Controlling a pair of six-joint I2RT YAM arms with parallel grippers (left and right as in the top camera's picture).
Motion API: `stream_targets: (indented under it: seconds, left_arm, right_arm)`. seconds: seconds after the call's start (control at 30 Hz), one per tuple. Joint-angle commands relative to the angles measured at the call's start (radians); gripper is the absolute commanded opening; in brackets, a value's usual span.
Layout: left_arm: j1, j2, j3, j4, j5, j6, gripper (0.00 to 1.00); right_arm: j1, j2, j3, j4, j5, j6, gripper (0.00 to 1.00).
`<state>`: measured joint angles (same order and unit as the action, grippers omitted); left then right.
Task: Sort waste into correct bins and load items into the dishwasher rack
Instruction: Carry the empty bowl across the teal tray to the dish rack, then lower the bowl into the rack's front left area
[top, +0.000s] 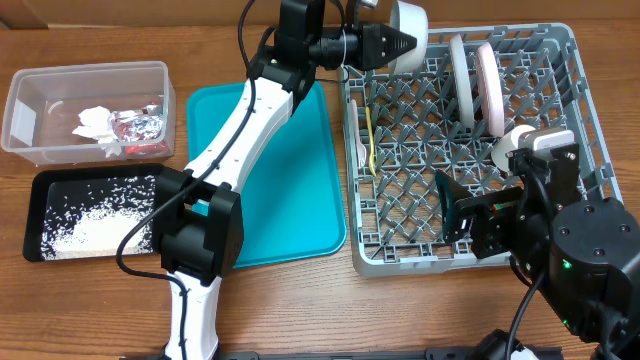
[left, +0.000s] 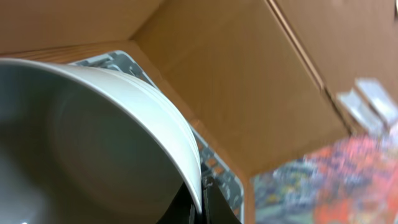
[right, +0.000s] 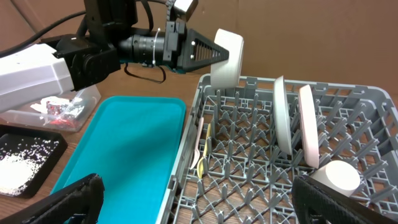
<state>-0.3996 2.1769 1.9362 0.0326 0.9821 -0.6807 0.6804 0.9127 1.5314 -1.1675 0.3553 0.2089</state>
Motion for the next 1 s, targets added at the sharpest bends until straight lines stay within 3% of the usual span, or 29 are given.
stream_targets:
  seconds: [0.0,0.13,0.2,0.3,0.53,0.73,0.97]
  left_arm:
    - [0.002,0.011,-0.038,0.088,-0.069,-0.203,0.04]
    - [0.002,0.011,-0.173,0.438,-0.057,-0.394,0.04]
    - [0.005,0.011,-0.285,0.693,-0.065,-0.513,0.04]
    - [0.008,0.011,-0.378,0.853,-0.054,-0.554,0.04]
    - [-0.004,0.011,-0.411,0.856,-0.005,-0.547,0.04]
    - [-0.015,0.011,-0.474,0.838,-0.052,-0.542,0.04]
    - [-0.05,0.011,-0.529,0.911,-0.049,-0.507,0.04]
  right_arm:
    - [-0.002,-0.007,0.007,0.005,0.01,0.0,1.0]
    - [-0.002,-0.007,0.007,0.005,0.01,0.0,1.0]
    - [-0.002,-0.007,0.007,0.005,0.01,0.0,1.0]
    - [-0.002,-0.007,0.007,0.005,0.01,0.0,1.0]
    - [-0.002,-0.007,0.007,0.005,0.01,0.0,1.0]
    - [-0.002,-0.007,0.007,0.005,0.01,0.0,1.0]
    - [-0.002,-0.007,0.007,0.005,0.01,0.0,1.0]
